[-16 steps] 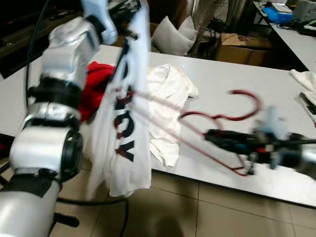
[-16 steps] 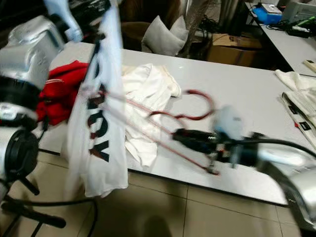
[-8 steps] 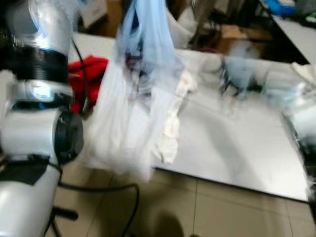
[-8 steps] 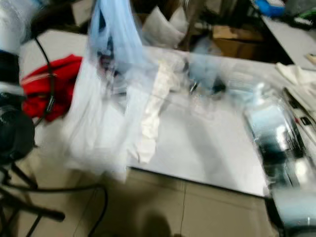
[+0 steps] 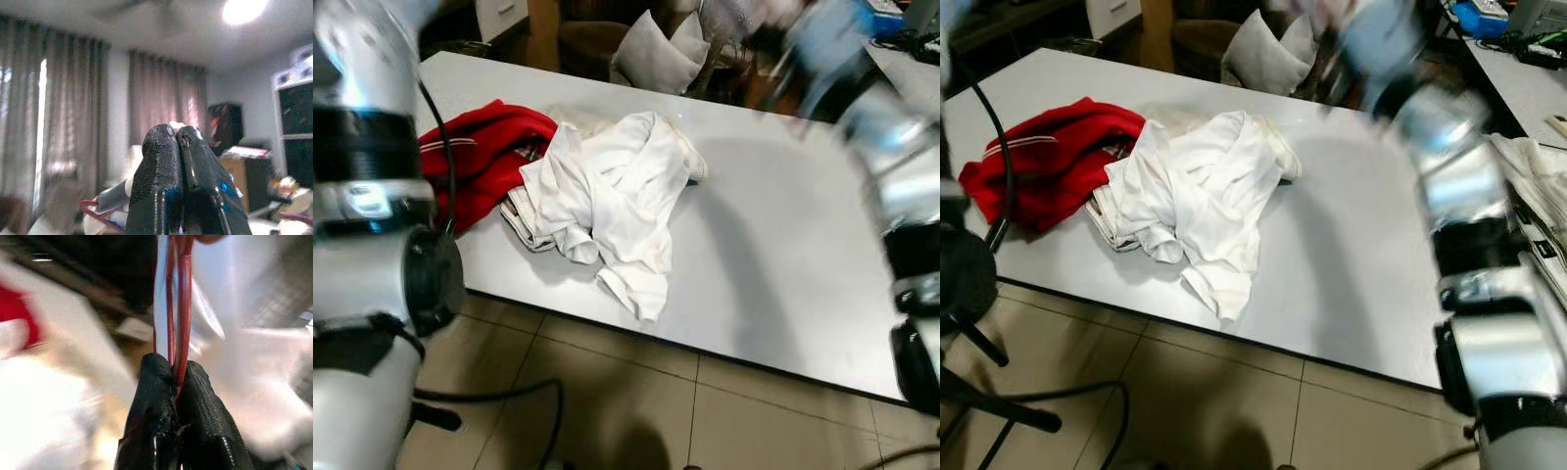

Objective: Hang hanger

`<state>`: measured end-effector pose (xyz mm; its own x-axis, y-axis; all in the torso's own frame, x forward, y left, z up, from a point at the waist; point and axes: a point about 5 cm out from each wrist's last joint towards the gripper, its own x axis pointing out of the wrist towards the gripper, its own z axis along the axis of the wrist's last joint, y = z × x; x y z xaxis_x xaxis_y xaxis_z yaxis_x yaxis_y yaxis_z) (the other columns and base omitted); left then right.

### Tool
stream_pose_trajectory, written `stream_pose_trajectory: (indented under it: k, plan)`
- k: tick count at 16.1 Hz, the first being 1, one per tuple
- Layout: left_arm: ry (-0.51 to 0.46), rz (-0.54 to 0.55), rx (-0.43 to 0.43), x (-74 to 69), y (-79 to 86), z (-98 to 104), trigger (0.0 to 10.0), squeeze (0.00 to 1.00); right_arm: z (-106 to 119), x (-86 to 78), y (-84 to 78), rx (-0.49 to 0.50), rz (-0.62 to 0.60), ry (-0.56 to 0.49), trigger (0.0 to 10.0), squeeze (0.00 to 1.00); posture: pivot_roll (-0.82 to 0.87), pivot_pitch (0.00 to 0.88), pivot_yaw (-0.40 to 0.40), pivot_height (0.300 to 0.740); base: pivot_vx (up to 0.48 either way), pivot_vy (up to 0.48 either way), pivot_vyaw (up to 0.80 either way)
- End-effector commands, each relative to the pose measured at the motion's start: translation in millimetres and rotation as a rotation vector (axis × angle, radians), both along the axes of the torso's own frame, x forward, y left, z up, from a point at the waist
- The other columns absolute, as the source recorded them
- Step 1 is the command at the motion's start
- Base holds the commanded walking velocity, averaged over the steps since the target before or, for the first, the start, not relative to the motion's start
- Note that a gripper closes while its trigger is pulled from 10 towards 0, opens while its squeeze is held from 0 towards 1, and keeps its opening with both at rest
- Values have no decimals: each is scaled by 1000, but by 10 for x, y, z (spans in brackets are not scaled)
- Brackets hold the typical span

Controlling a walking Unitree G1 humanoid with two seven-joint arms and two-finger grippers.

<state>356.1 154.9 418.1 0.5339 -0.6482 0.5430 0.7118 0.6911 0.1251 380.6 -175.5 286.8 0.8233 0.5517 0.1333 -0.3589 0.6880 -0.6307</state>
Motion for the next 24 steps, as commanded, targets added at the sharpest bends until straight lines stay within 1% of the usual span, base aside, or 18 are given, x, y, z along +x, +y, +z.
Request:
stream_pose_trajectory:
  k: [1,2,3,4,5,7,9,10,12,13,15,16,17,18,20,22,23,24]
  plan:
    - [43,18,46,55,-76,-128,10000,0,-46,-26,16,-36,43,9,10000,0,-77,0,-37,740,0,0,0]
    - [152,88,120,188,-167,-537,10000,0,-336,-166,0,-71,136,139,10000,0,-83,0,-26,740,0,0,0]
    - [195,116,148,229,-201,-700,10000,0,-476,-275,-13,-96,193,204,10000,0,-85,0,-24,740,0,0,0]
    - [282,177,214,311,-255,-1081,10000,0,-697,-498,-50,-142,287,304,10000,0,-92,0,-11,740,0,0,0]
    - [340,240,244,381,-240,-1312,10000,0,-797,-666,-99,-165,338,368,10000,0,-99,0,0,740,0,0,0]
    - [355,343,282,462,-155,-1443,10000,0,-835,-841,-189,-167,371,423,10000,0,-113,0,20,740,0,0,0]
    - [361,466,255,561,-2,-1380,10000,0,-781,-1065,-268,-149,420,465,10000,0,-119,0,36,740,0,0,0]
    - [360,493,251,578,27,-1366,10000,0,-768,-1108,-270,-146,430,474,10000,0,-118,0,38,740,0,0,0]
    - [372,623,259,625,229,-1399,10000,0,-692,-1248,-300,-116,454,497,10000,0,-117,0,42,740,0,0,0]
    - [400,663,298,621,337,-1509,10000,0,-624,-1290,-328,-70,455,491,10000,0,-116,0,47,740,0,0,0]
    - [461,656,378,587,455,-1734,10000,0,-521,-1327,-385,-11,425,465,10000,0,-115,0,49,740,0,0,0]
    - [526,572,448,523,523,-1952,10000,0,-436,-1352,-414,47,399,435,10000,0,-116,0,52,740,0,0,0]
    - [563,485,499,441,590,-2121,10000,231,-382,-1397,-400,113,391,421,10000,0,-121,0,55,740,0,0,0]
    - [560,430,518,389,606,-2174,10000,1000,-387,-1411,-398,129,377,423,10000,0,-121,0,50,740,0,0,0]
    - [554,254,562,86,717,-2253,10000,1000,-498,-1411,-380,205,261,473,10000,0,-115,0,40,740,0,0,0]
    - [565,190,551,-134,778,-2217,10000,1000,-613,-1391,-358,234,177,520,10000,0,-106,0,42,740,0,0,0]
    - [572,137,527,-349,823,-2178,10000,1000,-697,-1367,-341,294,112,544,10000,0,-102,0,42,740,0,0,0]
    - [573,115,514,-424,831,-2162,10000,1000,-728,-1354,-339,318,84,552,10000,0,-98,0,26,740,0,0,0]
